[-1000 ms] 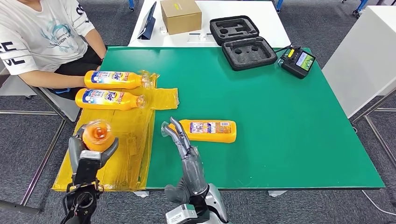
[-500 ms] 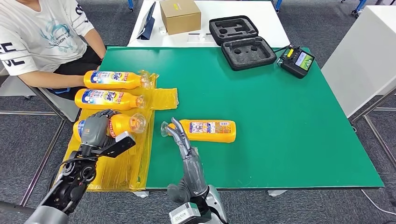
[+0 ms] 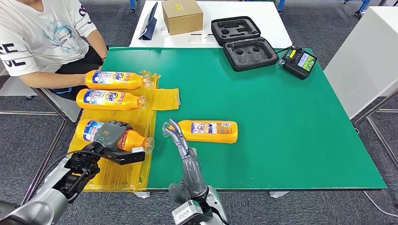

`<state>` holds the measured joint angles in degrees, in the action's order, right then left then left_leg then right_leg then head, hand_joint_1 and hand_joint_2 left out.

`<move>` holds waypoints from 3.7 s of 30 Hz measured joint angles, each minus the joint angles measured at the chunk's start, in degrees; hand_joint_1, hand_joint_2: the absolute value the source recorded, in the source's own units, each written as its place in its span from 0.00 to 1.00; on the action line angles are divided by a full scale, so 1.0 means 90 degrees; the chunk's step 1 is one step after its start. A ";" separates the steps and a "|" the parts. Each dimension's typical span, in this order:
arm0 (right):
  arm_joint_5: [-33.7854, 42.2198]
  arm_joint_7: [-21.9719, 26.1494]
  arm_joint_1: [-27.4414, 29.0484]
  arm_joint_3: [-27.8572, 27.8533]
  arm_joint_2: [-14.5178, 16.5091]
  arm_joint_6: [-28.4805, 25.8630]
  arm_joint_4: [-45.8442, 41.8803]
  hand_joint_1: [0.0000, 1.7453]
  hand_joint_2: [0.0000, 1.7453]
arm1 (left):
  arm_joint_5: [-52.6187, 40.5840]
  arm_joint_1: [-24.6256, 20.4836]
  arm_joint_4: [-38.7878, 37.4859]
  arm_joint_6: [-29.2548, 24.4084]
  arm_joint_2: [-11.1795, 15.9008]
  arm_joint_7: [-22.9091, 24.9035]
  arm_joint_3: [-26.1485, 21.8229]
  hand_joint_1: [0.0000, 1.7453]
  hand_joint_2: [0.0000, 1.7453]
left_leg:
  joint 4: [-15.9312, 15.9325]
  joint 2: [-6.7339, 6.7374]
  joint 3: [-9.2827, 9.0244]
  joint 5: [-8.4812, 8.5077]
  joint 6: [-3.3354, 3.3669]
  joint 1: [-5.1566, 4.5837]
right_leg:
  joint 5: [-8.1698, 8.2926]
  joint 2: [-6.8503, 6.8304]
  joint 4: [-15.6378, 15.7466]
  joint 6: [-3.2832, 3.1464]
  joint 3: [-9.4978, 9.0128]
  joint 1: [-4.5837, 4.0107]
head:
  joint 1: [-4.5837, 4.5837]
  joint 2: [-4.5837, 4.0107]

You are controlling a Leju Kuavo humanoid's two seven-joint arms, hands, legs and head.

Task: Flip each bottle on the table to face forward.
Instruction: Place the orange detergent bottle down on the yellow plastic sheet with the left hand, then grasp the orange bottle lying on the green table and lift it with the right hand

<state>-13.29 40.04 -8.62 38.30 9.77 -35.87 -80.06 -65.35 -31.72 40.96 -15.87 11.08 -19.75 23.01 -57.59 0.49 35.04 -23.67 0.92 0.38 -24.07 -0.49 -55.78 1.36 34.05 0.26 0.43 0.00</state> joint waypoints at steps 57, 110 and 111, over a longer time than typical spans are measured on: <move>-0.0449 0.0000 0.0200 -0.0361 0.0029 0.0250 0.0183 0.00 1.00 | 0.2342 -0.1270 -0.1195 0.3454 0.0031 -0.1165 0.0566 0.00 0.00 | 0.0003 0.0004 -0.0077 0.0005 -0.0025 0.0028 | 0.0011 0.0016 0.0001 -0.0026 -0.0068 -0.0008 | 0.0001 0.0000; -0.2181 -0.0199 0.0319 -0.1067 0.0210 -0.0427 0.0401 0.00 1.00 | 0.5680 0.0712 0.2484 -0.2678 -0.0875 -0.2279 -0.1421 0.00 1.00 | -0.0001 0.0003 0.0015 0.0009 -0.0030 0.0031 | 0.0012 0.0011 0.0001 -0.0025 0.0022 -0.0009 | 0.0001 0.0000; -0.2184 -0.0200 0.0319 -0.1071 0.0213 -0.0427 0.0401 0.00 1.00 | 0.5677 0.0723 0.2507 -0.2679 -0.0874 -0.2279 -0.1417 0.00 1.00 | -0.0001 0.0003 0.0015 0.0009 -0.0030 0.0031 | 0.0012 0.0011 0.0001 -0.0025 0.0022 -0.0009 | 0.0001 0.0000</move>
<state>-32.94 38.24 -5.74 28.67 11.68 -39.71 -76.46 -14.26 -25.22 63.52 -39.98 3.21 -40.26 10.26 -57.59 0.52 35.18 -23.59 0.66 0.66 -23.97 -0.39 -55.77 1.14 34.24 0.18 0.43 0.00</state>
